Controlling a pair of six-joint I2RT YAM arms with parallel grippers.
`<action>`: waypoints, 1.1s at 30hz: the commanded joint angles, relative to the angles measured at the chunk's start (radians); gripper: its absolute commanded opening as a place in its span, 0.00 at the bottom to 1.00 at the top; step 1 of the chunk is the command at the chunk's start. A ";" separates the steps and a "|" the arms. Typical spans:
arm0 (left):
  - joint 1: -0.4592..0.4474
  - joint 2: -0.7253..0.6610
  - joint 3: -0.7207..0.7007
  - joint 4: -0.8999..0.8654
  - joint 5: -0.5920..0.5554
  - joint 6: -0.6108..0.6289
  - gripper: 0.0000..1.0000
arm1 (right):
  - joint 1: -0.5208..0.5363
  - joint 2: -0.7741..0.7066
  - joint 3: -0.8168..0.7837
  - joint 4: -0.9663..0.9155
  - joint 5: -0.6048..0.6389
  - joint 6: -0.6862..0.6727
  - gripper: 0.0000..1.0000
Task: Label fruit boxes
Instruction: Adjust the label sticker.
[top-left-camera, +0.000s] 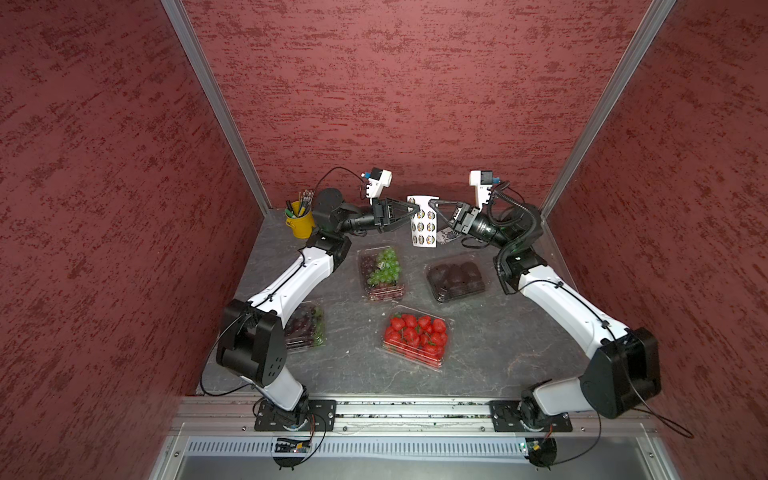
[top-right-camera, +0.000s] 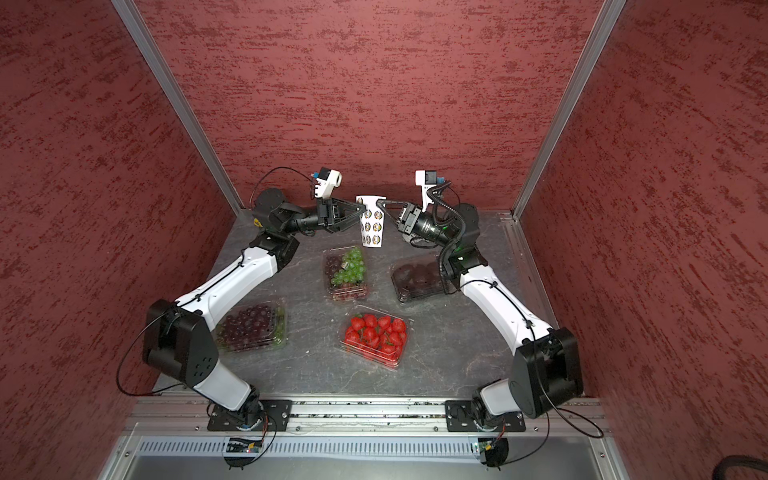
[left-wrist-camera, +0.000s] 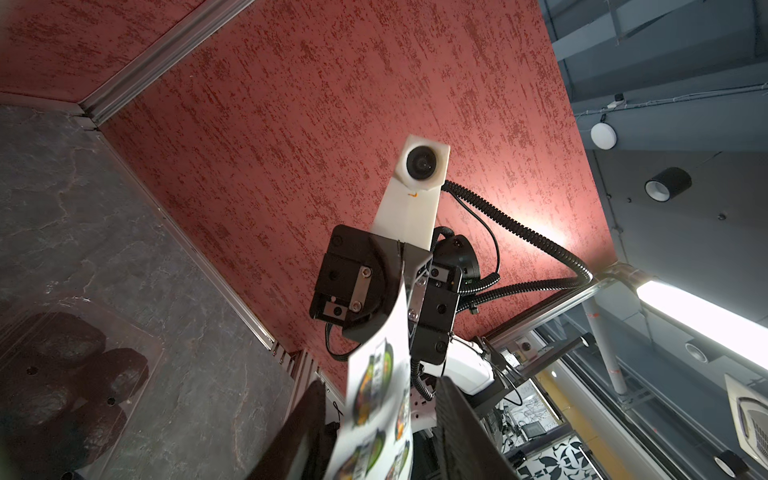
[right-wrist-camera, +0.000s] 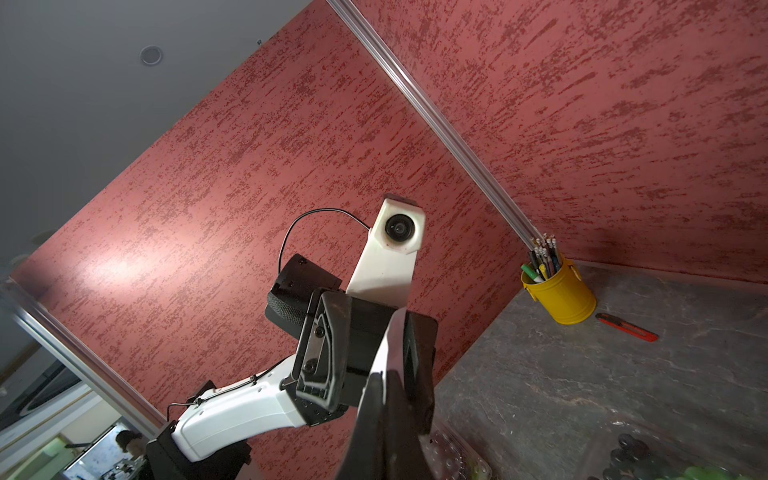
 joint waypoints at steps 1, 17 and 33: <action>0.001 0.004 0.007 0.038 0.014 0.000 0.44 | -0.007 -0.022 0.002 0.012 0.002 0.005 0.00; 0.012 0.008 0.022 -0.080 -0.022 0.094 0.54 | -0.007 -0.028 -0.007 0.042 -0.025 0.030 0.00; -0.009 0.019 0.024 0.000 0.008 0.043 0.16 | -0.009 -0.028 -0.011 0.007 0.002 0.003 0.00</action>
